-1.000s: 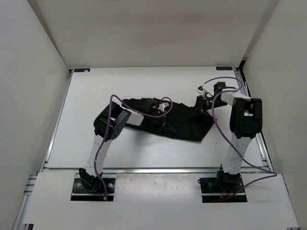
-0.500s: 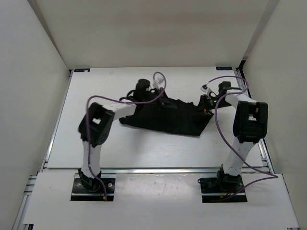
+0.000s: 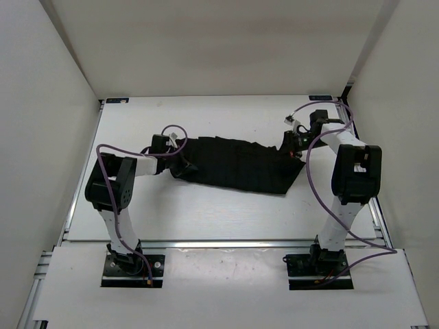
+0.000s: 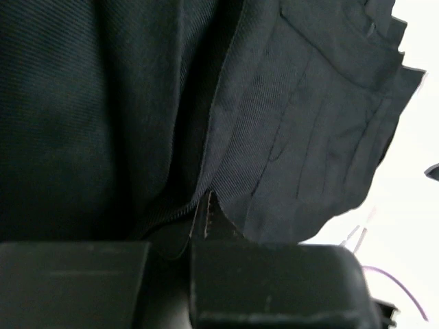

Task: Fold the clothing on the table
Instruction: Fold the skirt

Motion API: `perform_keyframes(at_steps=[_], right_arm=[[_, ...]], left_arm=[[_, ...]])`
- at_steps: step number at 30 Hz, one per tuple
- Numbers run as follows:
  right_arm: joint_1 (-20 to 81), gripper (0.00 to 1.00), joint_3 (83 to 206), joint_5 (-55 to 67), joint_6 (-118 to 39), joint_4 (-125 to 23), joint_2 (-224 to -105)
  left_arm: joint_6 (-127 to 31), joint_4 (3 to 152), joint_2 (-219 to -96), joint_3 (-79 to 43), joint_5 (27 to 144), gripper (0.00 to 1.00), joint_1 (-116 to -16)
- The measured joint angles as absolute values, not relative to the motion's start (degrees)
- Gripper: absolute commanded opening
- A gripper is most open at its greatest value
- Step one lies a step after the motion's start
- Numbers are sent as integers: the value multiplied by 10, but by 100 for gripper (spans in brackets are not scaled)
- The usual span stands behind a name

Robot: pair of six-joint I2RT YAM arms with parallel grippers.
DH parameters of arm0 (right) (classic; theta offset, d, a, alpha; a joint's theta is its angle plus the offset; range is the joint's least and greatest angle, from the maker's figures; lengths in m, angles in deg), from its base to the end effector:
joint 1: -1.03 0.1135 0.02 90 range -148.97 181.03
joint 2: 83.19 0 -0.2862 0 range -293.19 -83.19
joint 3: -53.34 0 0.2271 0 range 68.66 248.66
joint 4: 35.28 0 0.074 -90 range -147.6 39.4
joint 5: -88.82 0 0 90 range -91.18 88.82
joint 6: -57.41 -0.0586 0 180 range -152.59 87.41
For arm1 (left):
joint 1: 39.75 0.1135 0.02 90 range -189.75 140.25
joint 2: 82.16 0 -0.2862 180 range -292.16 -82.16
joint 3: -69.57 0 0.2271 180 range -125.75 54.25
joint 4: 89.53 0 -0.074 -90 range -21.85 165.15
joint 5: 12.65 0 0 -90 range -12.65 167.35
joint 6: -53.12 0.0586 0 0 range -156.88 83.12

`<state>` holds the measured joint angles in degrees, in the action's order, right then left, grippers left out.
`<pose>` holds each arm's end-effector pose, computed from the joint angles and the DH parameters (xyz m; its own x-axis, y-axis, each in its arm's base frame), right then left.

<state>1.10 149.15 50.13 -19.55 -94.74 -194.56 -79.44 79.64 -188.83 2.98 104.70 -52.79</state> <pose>0.3716 0.0462 0.2122 -0.8954 -0.1421 -0.4219 -0.4153 0.6085 0.6762 0.3401 -0.1064 0.1436 -0.8834 -0.4121 -0.2233 -0.1559 0.7077 -0.6891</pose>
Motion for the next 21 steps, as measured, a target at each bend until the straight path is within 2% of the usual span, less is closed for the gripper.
perform_keyframes(at_steps=[6,8,10,12,13,16,21], right_arm=[[-3,0,1492,499,-191,-957,-1952],[-8,11,1492,500,-198,-955,-1953],[-15,59,1476,505,-220,-940,-1947],[-24,89,1437,508,-242,-924,-1929],[-31,99,1415,504,-259,-922,-1916],[-53,100,1362,492,-302,-918,-1877],[-100,99,1286,479,-378,-861,-1821]], left_arm=[[-778,756,-1894,-15,990,0,-533],[-773,745,-1882,-21,963,0,-537],[-773,743,-1850,-24,945,0,-542],[-769,743,-1817,-45,940,1,-551],[-762,741,-1807,-69,940,0,-561],[-716,707,-1816,-202,950,0,-610],[-618,610,-1919,-412,1004,0,-706]])
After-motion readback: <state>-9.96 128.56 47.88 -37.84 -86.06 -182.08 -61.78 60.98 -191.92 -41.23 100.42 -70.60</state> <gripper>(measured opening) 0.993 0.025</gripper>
